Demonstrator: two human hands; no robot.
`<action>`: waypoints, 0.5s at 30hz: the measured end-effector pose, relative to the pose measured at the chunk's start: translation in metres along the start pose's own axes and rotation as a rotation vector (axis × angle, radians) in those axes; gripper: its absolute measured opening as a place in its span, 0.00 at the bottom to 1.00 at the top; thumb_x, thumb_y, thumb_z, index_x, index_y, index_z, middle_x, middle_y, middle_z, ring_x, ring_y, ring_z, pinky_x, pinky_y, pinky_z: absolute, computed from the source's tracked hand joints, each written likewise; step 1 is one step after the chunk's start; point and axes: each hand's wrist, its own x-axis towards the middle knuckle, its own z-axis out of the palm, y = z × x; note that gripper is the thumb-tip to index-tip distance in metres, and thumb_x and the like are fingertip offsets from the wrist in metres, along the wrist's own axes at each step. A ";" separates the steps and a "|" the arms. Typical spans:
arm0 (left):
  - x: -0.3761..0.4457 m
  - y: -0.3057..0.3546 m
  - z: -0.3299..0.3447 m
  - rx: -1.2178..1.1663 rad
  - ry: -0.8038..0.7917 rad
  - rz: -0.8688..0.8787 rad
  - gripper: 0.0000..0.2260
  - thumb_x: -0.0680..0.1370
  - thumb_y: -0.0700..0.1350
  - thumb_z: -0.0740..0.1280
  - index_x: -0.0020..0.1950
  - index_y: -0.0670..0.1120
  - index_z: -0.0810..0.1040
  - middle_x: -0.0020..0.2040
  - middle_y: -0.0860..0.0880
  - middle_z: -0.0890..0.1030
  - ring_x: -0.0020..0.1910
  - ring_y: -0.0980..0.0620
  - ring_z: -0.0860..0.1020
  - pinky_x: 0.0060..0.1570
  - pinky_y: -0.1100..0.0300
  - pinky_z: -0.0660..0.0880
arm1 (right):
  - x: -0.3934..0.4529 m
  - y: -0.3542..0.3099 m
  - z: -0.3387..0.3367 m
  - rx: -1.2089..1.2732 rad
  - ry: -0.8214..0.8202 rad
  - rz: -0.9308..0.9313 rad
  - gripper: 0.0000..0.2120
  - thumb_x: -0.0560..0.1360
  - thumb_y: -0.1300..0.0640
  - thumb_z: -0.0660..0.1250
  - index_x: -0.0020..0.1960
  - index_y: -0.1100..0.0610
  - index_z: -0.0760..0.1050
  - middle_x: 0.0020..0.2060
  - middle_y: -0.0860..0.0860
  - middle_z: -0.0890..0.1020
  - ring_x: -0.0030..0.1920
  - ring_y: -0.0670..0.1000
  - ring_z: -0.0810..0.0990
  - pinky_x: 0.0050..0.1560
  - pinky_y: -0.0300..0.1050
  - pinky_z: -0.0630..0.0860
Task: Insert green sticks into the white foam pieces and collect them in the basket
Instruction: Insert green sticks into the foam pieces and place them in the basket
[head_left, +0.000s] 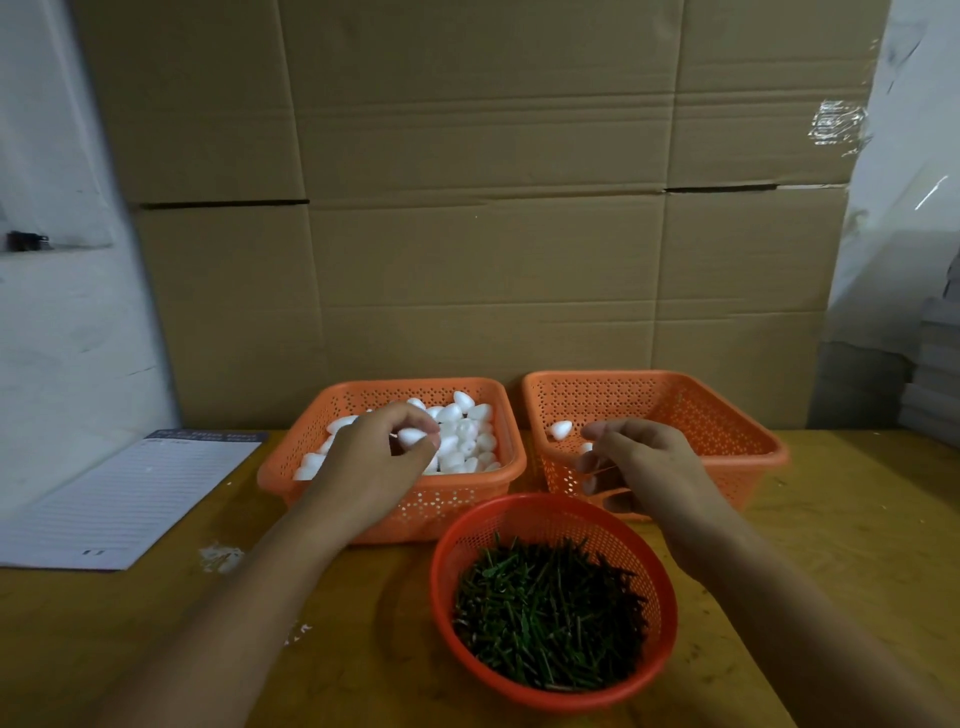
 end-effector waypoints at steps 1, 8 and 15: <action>-0.001 0.004 0.001 -0.113 0.022 -0.006 0.04 0.78 0.45 0.72 0.47 0.56 0.82 0.48 0.60 0.84 0.47 0.62 0.81 0.47 0.67 0.75 | 0.000 -0.001 0.000 -0.009 -0.009 0.001 0.07 0.81 0.60 0.61 0.54 0.56 0.78 0.38 0.54 0.85 0.32 0.48 0.81 0.30 0.39 0.75; -0.011 0.026 0.006 -0.457 -0.103 -0.017 0.08 0.74 0.43 0.76 0.51 0.55 0.86 0.48 0.57 0.86 0.38 0.63 0.81 0.38 0.70 0.75 | -0.003 -0.001 0.004 -0.104 -0.011 -0.029 0.09 0.81 0.63 0.60 0.54 0.56 0.78 0.37 0.54 0.84 0.32 0.47 0.81 0.29 0.38 0.74; -0.017 0.032 0.016 -0.533 -0.218 -0.081 0.18 0.77 0.53 0.67 0.66 0.55 0.78 0.37 0.53 0.77 0.38 0.55 0.79 0.46 0.59 0.82 | -0.004 0.000 0.008 -0.155 -0.016 -0.041 0.09 0.80 0.65 0.59 0.53 0.57 0.77 0.38 0.55 0.84 0.31 0.47 0.80 0.29 0.38 0.74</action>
